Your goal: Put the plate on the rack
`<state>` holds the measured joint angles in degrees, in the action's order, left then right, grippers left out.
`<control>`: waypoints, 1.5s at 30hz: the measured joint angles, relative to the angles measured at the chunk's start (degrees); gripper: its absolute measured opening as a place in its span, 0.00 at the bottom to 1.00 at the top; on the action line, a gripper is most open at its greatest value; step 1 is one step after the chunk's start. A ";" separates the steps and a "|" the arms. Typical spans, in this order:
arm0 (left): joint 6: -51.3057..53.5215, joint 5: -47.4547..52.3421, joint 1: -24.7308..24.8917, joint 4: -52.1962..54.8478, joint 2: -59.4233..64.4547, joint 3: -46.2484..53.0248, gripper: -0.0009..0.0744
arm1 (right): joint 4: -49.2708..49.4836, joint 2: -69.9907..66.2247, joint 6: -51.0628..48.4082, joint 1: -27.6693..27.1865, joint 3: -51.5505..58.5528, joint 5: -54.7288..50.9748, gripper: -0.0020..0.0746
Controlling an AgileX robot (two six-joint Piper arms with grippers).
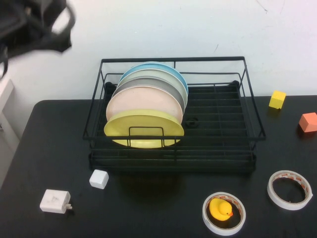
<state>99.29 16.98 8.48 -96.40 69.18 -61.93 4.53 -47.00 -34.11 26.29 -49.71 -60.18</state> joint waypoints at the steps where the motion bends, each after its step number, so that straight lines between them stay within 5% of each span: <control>1: -0.55 0.00 0.00 0.26 -1.75 2.09 0.01 | -0.85 1.00 0.26 0.00 1.33 0.71 0.03; 19: -1.98 2.18 0.00 -0.84 -24.96 37.46 0.01 | 1.85 26.20 2.81 0.00 26.00 20.37 0.03; 26: -3.41 13.25 0.00 -0.89 -22.67 38.93 0.01 | 1.95 26.55 2.81 0.00 26.00 21.50 0.03; 45: -3.13 12.12 0.00 2.60 -29.81 42.75 0.01 | 2.21 26.60 2.90 0.00 26.09 20.26 0.03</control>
<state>96.15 29.10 8.48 -93.80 39.38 -19.17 6.75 -20.40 -31.20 26.29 -23.61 -39.92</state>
